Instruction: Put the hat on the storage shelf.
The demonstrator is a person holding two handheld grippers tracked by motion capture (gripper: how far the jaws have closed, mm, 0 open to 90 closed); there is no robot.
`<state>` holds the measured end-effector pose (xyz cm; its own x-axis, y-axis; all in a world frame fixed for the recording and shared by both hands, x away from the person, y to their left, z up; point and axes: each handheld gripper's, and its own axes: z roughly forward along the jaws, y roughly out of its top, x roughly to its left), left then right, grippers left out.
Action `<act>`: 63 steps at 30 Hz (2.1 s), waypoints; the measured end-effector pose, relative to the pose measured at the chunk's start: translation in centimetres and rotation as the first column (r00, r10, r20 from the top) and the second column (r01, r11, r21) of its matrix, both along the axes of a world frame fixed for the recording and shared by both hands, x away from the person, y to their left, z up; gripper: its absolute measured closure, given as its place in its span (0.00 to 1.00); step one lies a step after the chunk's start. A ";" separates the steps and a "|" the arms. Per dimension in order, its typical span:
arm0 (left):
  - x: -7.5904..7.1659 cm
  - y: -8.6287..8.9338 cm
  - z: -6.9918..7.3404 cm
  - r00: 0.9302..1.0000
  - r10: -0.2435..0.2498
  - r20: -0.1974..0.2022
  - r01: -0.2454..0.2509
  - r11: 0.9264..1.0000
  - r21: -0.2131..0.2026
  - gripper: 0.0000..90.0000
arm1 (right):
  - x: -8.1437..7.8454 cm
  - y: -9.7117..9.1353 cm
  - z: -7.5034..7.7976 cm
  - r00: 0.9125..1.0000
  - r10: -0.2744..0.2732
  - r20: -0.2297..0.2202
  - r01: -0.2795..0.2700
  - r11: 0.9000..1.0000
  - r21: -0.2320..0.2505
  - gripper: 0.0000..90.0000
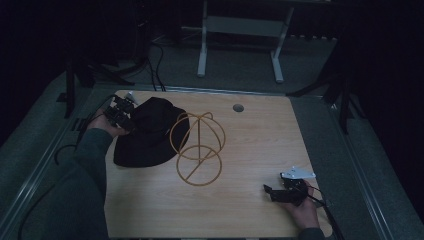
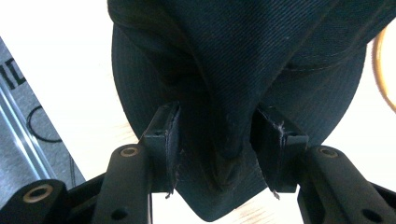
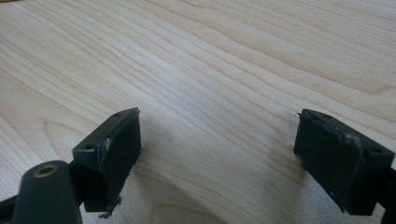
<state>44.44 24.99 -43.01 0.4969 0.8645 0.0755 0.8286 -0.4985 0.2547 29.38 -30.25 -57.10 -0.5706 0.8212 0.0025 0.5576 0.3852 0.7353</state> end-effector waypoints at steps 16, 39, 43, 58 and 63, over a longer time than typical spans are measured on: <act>0.7 -0.7 -1.7 0.999 -0.018 -0.051 0.018 1.000 0.001 0.69 | 0.0 0.0 0.0 1.000 0.001 0.000 -0.001 1.000 0.000 0.16; 0.7 -0.5 -1.8 0.996 -0.005 -0.087 0.003 1.000 -0.023 0.98 | 0.0 0.0 0.0 1.000 0.001 -0.001 -0.001 1.000 0.000 0.16; 0.6 -0.5 -1.6 0.997 -0.002 -0.083 -0.003 0.998 -0.056 0.98 | 0.0 0.0 0.0 1.000 0.001 -0.001 -0.001 1.000 0.001 0.16; -0.1 -0.2 -0.1 1.000 0.027 -0.010 -0.028 0.990 -0.136 0.99 | -0.1 -0.1 0.0 1.000 0.001 -0.001 -0.001 1.000 0.001 0.16; -0.4 0.1 0.3 1.000 0.031 0.004 -0.030 0.988 -0.154 0.98 | -0.1 -0.1 0.0 1.000 0.001 -0.001 -0.001 1.000 0.001 0.16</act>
<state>44.03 25.04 -42.74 0.4698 0.8809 -0.0567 0.8410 -0.4272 0.3321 29.27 -30.33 -57.09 -0.5715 0.8206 0.0042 0.5580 0.3849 0.7352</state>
